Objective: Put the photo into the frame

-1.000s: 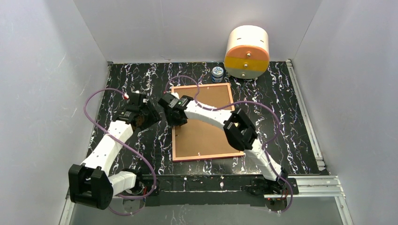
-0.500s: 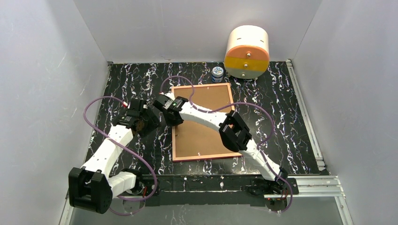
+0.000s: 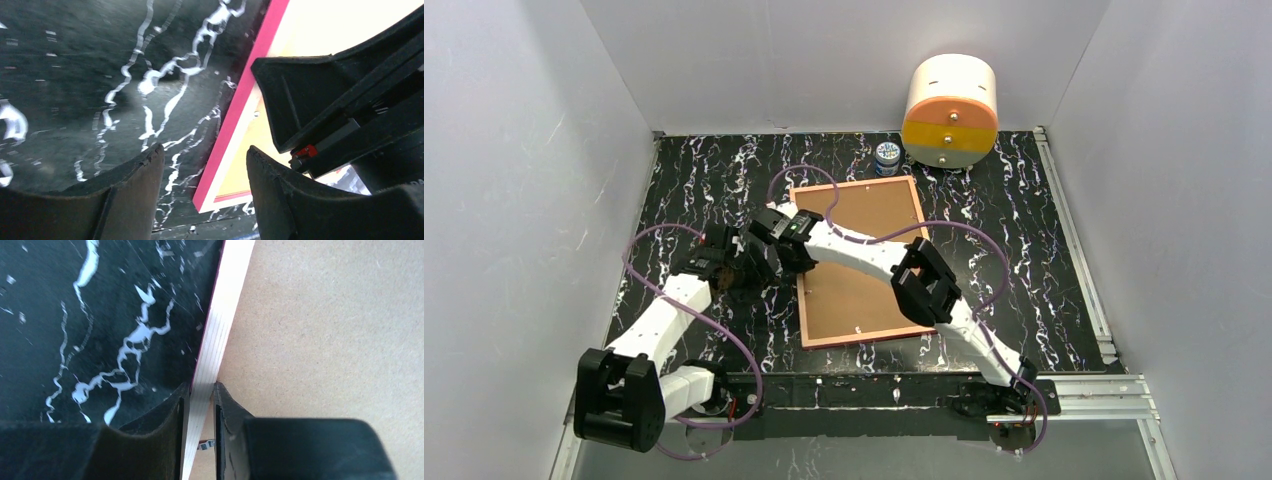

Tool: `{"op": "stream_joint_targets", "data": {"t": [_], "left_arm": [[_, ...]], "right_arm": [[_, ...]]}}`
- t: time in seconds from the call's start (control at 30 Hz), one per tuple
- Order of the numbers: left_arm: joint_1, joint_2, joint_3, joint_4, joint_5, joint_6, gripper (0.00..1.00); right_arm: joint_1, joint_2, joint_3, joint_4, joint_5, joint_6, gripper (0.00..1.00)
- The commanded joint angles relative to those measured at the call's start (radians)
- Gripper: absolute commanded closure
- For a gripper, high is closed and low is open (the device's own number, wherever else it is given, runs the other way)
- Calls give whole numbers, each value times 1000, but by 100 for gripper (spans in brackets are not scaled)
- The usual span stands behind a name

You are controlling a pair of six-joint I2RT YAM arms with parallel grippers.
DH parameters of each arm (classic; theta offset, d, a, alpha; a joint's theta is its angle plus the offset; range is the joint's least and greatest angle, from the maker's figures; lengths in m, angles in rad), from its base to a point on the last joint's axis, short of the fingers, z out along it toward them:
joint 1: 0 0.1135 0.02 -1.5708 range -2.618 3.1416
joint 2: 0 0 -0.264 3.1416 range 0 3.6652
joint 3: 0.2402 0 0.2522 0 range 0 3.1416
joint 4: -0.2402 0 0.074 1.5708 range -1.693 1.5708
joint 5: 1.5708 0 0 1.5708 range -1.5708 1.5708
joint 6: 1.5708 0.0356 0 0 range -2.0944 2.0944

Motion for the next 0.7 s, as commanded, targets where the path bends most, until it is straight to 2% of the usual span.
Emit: {"op": "stream_joint_targets", "data": {"t": [0.0,0.13,0.3,0.4,0.5,0.67], "left_arm": [[5,7,-100,184,278,-40,41],[1,-10,-201,400,460,-108,40],[-6,-3,-234,448,518,-97,35],[-18,40,-287,623,598,-175,31],[-37,74,-322,753,629,-243,31],[-43,115,-303,793,644,-255,37]], "right_arm": [[-25,-98,-53,-122,-62,43,99],[-55,-156,-50,-110,-118,83,99],[-94,-204,-46,-95,-211,138,99],[-101,-229,-47,-82,-241,163,99],[-106,-247,-47,-73,-273,181,99],[-113,-276,-51,-55,-319,208,99]]}}
